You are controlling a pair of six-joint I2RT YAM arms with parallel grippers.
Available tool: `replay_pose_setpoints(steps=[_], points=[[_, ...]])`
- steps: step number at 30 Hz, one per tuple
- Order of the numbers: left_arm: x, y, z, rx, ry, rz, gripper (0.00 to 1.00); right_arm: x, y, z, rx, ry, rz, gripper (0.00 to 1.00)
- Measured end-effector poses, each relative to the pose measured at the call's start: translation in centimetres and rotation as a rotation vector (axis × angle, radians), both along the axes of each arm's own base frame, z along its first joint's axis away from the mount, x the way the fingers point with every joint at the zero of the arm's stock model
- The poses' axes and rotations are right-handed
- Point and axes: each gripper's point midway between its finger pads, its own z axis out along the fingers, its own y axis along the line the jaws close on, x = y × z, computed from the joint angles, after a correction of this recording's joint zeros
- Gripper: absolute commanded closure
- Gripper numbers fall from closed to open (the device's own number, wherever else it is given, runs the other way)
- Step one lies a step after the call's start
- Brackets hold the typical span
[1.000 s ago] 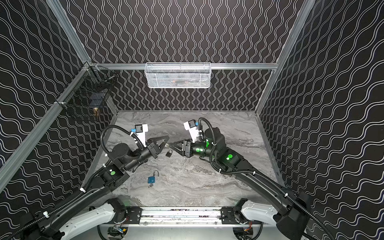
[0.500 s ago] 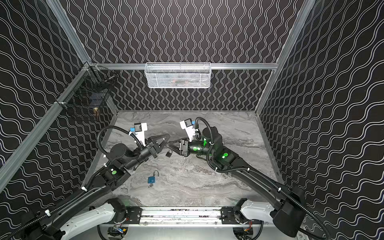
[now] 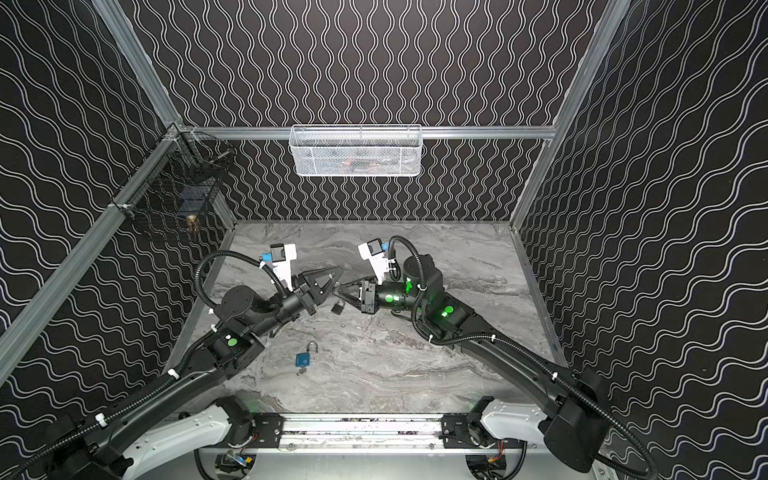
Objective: Unlock with the key
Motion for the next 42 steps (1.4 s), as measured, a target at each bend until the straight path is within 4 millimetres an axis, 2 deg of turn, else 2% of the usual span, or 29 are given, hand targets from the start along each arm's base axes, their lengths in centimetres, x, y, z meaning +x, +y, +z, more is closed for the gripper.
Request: replay_pose_setpoints(steps=[7,14,15,17,19,22,25,28,34,38,42], points=[[-0.1,-0.1,0.0,-0.010,0.010,-0.014,1.00,-0.1,0.0,0.0,0.000,-0.005,0.004,1.00],[-0.2,-0.2,0.3,-0.015,0.000,-0.023,1.00,-0.1,-0.2,0.3,0.003,-0.028,-0.003,1.00],[-0.3,-0.2,0.4,-0.015,-0.001,-0.024,0.96,-0.1,-0.3,0.3,0.003,-0.029,-0.005,1.00],[-0.3,-0.2,0.5,-0.017,-0.003,-0.024,0.68,-0.1,-0.3,0.4,0.002,-0.039,-0.010,1.00],[-0.3,-0.2,0.5,-0.013,-0.001,-0.024,0.50,0.2,-0.4,0.4,-0.003,-0.048,-0.025,1.00],[-0.5,0.2,1.1,-0.013,0.008,-0.014,0.33,0.5,-0.7,0.5,-0.018,-0.066,-0.052,1.00],[-0.6,1.1,2.6,-0.024,0.007,0.021,0.26,0.6,-1.0,0.4,-0.041,-0.089,-0.074,1.00],[-0.6,2.2,3.3,-0.027,0.035,0.068,0.23,1.0,-1.5,0.0,-0.077,-0.106,-0.109,1.00],[0.3,4.2,2.7,-0.008,0.180,0.179,0.24,1.3,-1.8,-0.9,-0.166,-0.158,-0.164,1.00],[1.2,5.0,1.9,0.032,0.313,0.251,0.28,2.0,-2.0,-1.2,-0.244,-0.214,-0.231,1.00],[1.9,5.1,0.2,0.083,0.463,0.294,0.27,2.7,-1.8,-1.8,-0.339,-0.281,-0.287,1.00]])
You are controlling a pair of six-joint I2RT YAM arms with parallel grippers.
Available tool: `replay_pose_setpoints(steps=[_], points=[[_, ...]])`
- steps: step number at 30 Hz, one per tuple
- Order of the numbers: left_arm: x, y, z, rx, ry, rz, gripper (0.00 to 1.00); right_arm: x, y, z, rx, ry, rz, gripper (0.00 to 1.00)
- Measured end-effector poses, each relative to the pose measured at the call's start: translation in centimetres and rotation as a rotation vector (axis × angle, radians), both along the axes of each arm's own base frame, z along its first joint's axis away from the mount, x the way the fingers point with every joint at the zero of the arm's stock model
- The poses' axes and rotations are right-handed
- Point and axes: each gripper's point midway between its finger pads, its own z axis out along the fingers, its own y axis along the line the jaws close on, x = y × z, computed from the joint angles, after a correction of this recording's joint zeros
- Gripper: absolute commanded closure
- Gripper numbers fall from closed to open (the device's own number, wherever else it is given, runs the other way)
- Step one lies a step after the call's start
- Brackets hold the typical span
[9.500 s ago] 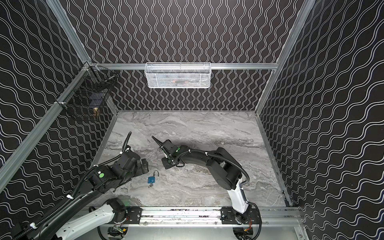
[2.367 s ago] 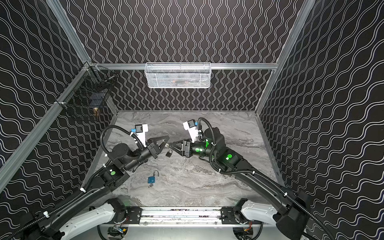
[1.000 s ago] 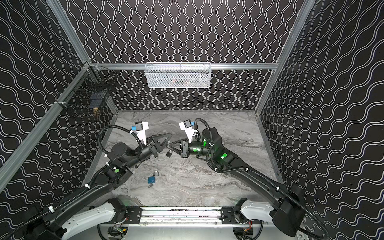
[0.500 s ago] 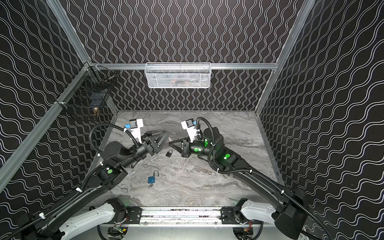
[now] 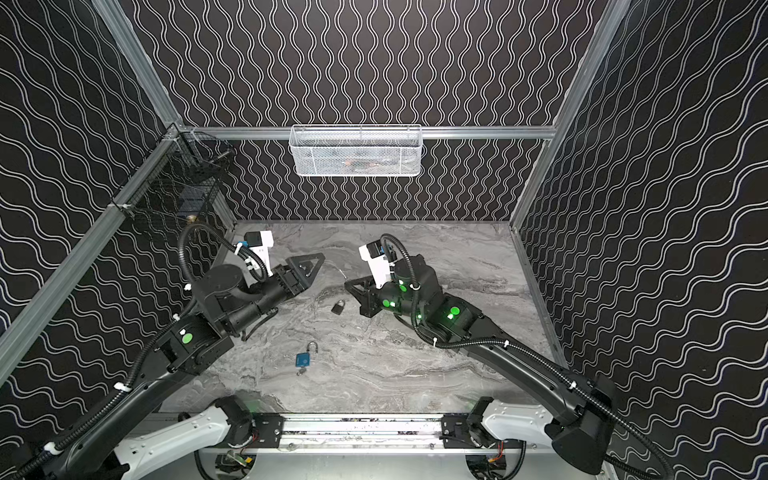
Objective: Unlock with the key
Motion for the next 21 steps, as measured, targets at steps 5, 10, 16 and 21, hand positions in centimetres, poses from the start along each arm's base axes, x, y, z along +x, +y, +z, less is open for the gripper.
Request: replay_pose_setpoints(steps=[5,10,16,21], points=[[0.4,-0.4,-2.5,-0.004,0.158,0.022,0.31,-0.1,0.6,-1.1,-0.133,-0.107,-0.030,1.00],[0.5,-1.2,-4.2,-0.052,0.275,0.024,0.40,1.0,0.0,-1.3,-0.226,-0.203,-0.095,1.00],[0.7,-2.0,-6.1,-0.102,0.374,0.027,0.45,1.5,0.5,-2.5,-0.305,-0.258,-0.108,1.00],[1.0,-2.3,-6.2,-0.122,0.400,0.036,0.49,1.4,1.4,-3.0,-0.359,-0.302,-0.099,1.00]])
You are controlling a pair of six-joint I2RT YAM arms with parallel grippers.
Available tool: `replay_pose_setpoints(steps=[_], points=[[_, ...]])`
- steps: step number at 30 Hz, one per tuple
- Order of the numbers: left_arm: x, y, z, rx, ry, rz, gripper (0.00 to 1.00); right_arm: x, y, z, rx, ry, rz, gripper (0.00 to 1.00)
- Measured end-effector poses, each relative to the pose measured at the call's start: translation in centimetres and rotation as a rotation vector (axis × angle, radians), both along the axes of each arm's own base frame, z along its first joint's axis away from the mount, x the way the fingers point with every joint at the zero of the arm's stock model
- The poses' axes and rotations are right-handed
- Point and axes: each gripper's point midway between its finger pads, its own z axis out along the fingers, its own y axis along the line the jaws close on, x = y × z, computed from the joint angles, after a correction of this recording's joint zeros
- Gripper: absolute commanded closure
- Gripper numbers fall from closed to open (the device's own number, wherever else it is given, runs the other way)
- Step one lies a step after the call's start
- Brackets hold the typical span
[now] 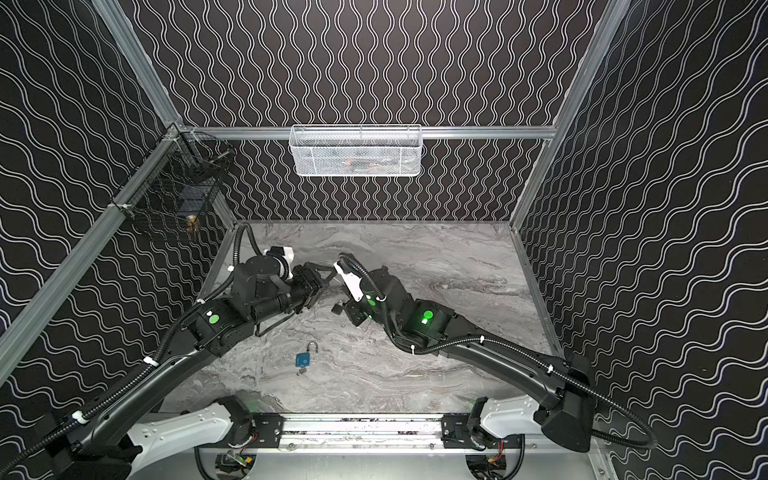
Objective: Unlock with the key
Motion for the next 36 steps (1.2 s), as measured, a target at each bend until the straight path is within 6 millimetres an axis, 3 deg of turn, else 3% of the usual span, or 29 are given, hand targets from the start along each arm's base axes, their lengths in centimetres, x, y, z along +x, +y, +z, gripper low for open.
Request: replay_pose_setpoints(steps=[11,36], points=[[0.3,-0.1,-1.1,-0.008,0.054,0.028,0.66,-0.2,0.9,-0.3,-0.072,-0.084,-0.005,1.00],[0.6,0.2,-1.6,-0.025,0.080,0.064,1.00,-0.3,1.6,-0.6,-0.152,-0.175,-0.007,1.00]])
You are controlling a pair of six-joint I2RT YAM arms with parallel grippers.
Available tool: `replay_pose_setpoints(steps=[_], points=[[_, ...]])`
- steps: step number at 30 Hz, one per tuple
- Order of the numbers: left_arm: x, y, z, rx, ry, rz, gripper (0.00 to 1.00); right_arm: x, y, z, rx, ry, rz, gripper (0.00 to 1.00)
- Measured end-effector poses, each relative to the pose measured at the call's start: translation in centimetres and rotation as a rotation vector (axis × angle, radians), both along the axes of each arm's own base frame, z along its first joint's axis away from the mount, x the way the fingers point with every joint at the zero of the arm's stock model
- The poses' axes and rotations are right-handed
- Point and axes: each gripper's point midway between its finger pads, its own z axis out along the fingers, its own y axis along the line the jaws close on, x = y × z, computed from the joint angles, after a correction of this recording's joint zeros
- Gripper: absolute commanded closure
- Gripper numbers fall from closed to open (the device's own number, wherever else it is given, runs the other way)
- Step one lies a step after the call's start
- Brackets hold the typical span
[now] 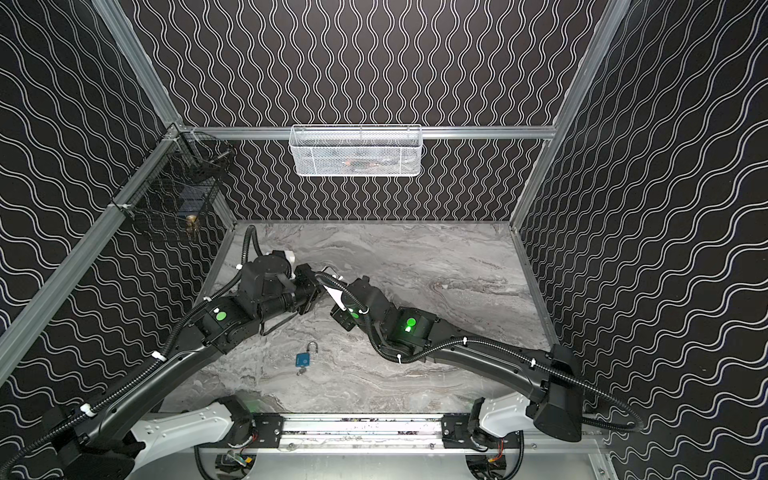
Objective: Unlock with the key
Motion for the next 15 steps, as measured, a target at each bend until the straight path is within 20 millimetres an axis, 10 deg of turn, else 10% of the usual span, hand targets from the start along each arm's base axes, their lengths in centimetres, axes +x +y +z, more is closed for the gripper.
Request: replay_pose_setpoints(steps=[15], points=[[0.0,0.6,0.5,0.019,-0.043,0.006,1.00,-0.1,0.0,1.5,0.031,-0.022,0.005,0.67]])
